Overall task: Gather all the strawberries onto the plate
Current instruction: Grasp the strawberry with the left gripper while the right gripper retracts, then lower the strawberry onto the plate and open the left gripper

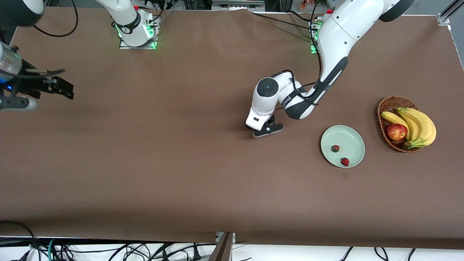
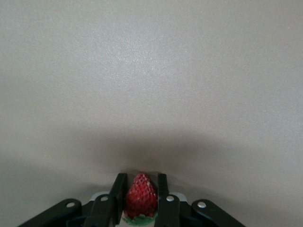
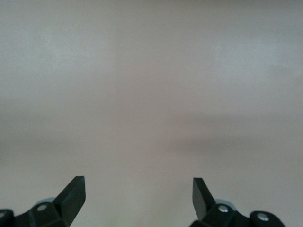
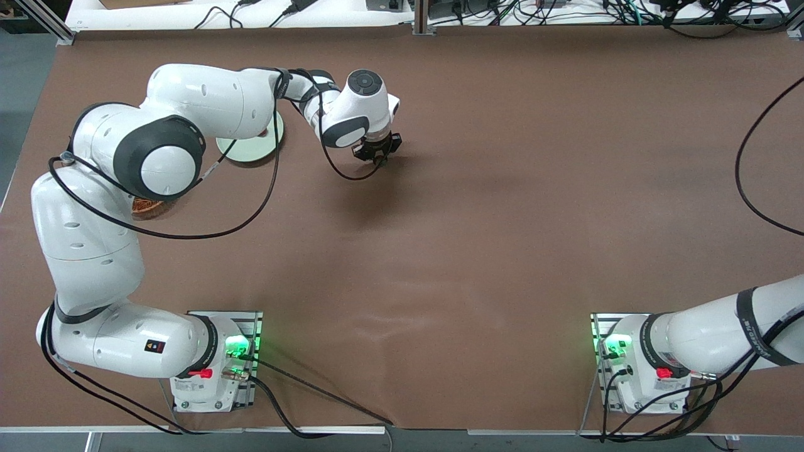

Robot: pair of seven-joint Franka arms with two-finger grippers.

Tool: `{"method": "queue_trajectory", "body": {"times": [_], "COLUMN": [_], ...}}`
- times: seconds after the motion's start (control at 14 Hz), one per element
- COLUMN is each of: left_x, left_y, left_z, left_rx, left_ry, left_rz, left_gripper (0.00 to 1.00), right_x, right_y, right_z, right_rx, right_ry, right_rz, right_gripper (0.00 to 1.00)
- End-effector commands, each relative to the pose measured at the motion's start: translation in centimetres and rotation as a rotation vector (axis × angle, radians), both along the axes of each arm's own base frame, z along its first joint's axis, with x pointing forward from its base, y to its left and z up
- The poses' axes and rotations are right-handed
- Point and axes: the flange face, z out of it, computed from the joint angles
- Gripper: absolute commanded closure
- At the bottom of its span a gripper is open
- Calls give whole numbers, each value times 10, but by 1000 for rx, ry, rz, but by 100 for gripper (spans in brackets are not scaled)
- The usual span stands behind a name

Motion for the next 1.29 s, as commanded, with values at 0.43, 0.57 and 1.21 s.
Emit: {"method": "queue_trajectory", "body": {"times": [0.43,0.57,1.21], "left_x": [58,77,157], "left_y": [87,122,303], "left_z": [52,67,67], "left_rx": [211,233,-26], "left_ry": [74,99,153], "left_rz": [-303,-438,-921], "left_gripper": [100,100,0], "right_x": [-9,-8,-6], "right_y": [15,15,16], "right_z": [1,-2,4], "right_rx": [-10,-9,-7], "right_ry": [7,10,-3], "right_rz": [54,51,51], "right_gripper": [0,0,0]}}
